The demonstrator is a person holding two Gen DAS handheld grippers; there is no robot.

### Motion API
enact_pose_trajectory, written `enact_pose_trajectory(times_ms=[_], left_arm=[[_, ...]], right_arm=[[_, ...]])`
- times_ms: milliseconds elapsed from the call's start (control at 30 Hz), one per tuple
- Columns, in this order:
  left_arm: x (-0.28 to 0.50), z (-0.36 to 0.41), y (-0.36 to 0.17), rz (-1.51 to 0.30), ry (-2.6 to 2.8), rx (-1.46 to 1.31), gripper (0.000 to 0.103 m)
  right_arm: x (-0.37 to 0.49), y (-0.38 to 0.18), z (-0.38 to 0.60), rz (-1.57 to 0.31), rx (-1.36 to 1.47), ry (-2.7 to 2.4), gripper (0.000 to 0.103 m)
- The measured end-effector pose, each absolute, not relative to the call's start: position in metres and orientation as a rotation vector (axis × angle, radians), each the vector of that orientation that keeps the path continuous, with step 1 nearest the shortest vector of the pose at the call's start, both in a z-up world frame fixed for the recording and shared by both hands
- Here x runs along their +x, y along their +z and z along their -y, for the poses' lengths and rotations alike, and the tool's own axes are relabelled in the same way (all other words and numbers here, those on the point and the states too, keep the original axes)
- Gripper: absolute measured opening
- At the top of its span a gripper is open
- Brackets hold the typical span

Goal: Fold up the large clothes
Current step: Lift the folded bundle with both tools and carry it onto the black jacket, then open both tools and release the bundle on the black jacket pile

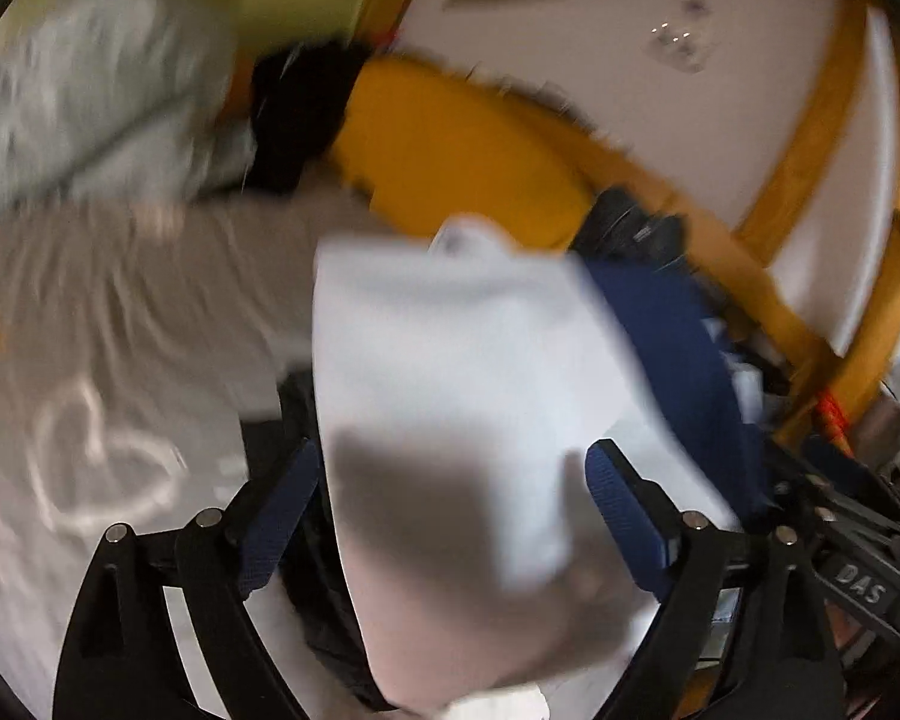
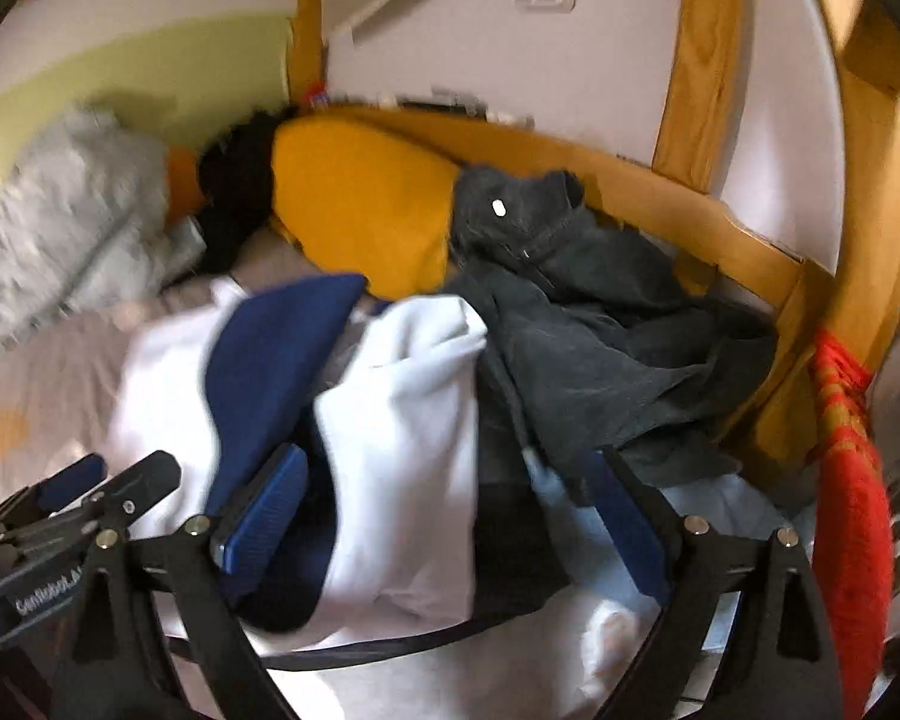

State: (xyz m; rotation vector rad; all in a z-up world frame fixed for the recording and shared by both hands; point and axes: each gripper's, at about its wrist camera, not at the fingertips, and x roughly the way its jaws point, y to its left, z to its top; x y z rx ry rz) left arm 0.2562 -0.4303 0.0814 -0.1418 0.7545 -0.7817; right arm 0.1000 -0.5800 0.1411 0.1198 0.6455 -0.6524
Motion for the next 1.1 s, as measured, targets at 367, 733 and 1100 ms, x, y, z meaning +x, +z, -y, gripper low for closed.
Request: enact_pose_trajectory(times_ms=[367, 733, 1100], left_arm=[[0.212, 0.317, 0.133, -0.461, -0.652, -0.091, 0.094], [0.148, 0.209, 0.103, -0.390, -0.475, -0.035, 0.103], [0.131, 0.177, 0.044, -0.325, -0.393, 0.003, 0.103]], right_arm=[[0.047, 0.153, 0.554, -0.465, 0.341, -0.410, 0.100], [0.047, 0.102, 0.457, -0.431, 0.241, -0.291, 0.103], [0.060, 0.048, 0.421, -0.489, 0.133, -0.260, 0.103]])
